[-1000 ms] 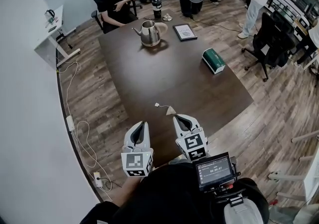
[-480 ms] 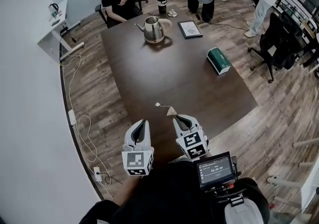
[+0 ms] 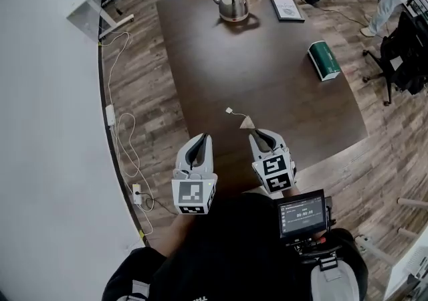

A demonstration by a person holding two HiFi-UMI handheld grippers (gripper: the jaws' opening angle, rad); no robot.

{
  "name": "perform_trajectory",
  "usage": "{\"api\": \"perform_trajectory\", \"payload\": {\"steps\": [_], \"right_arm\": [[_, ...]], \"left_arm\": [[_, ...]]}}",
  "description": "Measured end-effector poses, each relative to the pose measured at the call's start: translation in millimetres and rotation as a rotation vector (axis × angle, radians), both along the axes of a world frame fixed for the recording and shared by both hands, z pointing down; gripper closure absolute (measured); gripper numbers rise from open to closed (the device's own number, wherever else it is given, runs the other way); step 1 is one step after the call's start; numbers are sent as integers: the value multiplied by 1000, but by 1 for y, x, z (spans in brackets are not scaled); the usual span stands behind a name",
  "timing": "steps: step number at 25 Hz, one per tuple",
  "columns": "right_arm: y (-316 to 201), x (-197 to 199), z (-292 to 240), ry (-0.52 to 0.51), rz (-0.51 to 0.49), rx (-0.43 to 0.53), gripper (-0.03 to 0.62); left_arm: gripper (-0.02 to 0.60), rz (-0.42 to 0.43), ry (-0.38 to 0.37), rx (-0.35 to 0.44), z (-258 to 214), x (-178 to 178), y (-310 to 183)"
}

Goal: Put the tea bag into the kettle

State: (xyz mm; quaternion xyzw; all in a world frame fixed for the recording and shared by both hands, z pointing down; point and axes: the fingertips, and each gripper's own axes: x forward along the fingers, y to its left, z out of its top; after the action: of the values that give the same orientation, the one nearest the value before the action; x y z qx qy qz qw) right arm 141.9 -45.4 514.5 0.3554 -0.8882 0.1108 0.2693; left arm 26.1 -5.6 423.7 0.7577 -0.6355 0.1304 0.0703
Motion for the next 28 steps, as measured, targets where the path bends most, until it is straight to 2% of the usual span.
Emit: {"api": "perform_trajectory", "payload": {"steps": [14, 24, 28], "right_arm": [[-20, -10, 62, 117, -88, -29, 536], [-36, -28, 98, 210, -151, -57, 536], [-45, -27, 112, 264, -146, -52, 536]], "left_arm": [[577, -78, -45, -79, 24, -14, 5], [577, -113, -45, -137, 41, -27, -15], [577, -111, -54, -152, 44, -30, -23]]}}
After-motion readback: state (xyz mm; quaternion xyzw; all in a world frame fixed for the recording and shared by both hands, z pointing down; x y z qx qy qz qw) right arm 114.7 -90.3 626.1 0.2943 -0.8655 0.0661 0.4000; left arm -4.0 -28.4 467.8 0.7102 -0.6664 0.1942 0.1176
